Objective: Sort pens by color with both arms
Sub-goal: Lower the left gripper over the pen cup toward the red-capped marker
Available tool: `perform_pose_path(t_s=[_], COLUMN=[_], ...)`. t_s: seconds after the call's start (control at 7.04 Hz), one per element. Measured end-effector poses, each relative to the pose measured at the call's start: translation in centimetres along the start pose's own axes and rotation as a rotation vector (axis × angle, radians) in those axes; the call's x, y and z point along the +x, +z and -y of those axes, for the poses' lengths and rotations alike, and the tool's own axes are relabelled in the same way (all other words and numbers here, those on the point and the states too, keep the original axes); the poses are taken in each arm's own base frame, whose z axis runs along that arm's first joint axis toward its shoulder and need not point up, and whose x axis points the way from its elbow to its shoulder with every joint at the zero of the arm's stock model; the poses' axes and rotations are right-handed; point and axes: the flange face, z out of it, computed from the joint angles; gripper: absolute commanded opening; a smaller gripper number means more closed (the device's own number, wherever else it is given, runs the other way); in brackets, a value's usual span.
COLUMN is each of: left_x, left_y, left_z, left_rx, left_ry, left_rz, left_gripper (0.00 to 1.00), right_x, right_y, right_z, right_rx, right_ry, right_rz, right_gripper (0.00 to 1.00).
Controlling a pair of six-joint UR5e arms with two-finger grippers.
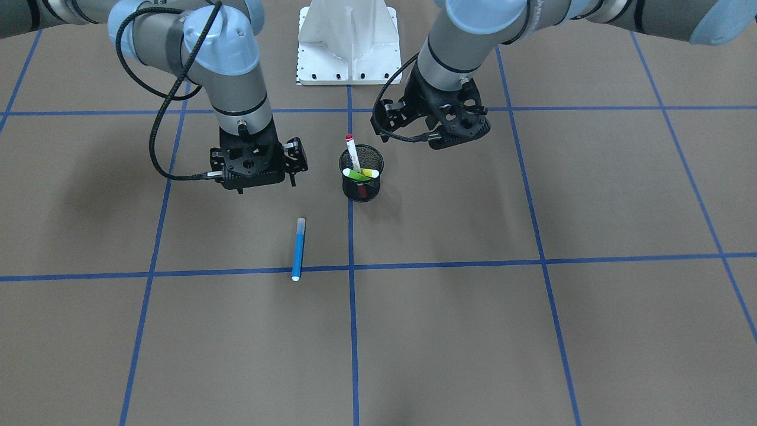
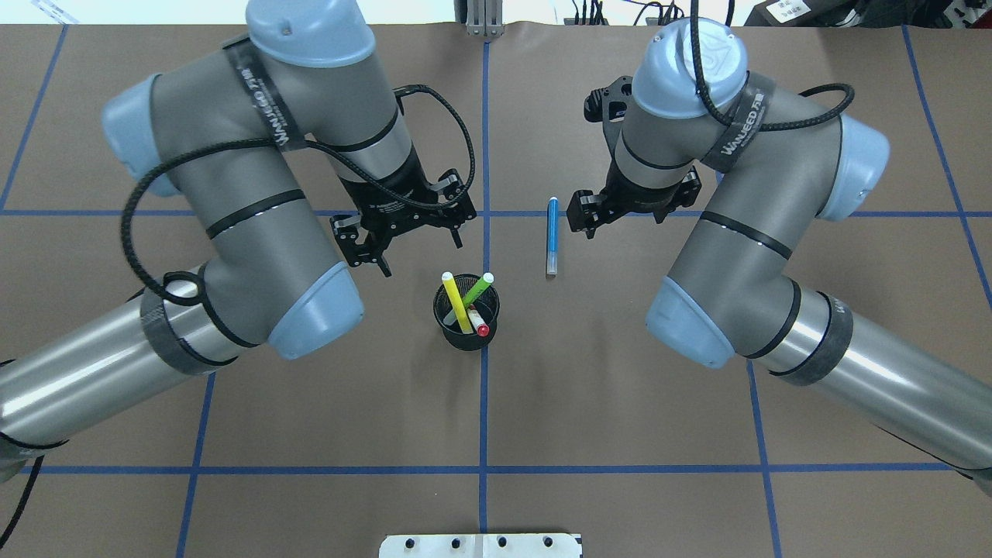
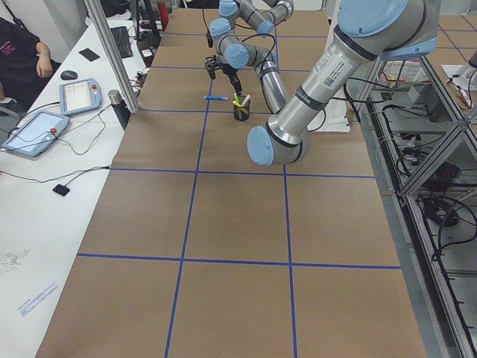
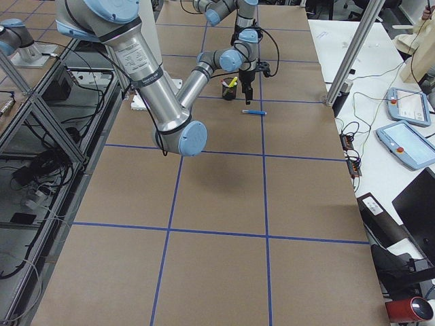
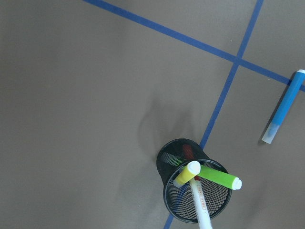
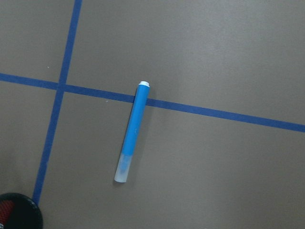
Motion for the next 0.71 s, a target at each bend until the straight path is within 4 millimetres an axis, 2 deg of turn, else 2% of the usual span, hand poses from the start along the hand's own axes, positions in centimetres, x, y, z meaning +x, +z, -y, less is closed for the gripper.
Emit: perform_pose_path(t_s=[0.28,0.71], left_x=[2.9,4.4], left_y=[2.9,6.4], left_z=[0.5,-1.2], left_rx=[-0.022,-0.060], left_ry=[-0.015,0.001], left_rz=[0.052,0.098], left_gripper=[0.94,0.87], right_x=[1.4,1.5], right_y=[-0.8,-1.2], right_z=[0.3,0.3], right_rx=[-0.033,-0.035], right_ry=[-0.019,-0.015], right_rz=[0.007,0.011], right_gripper=[0.99,0.99])
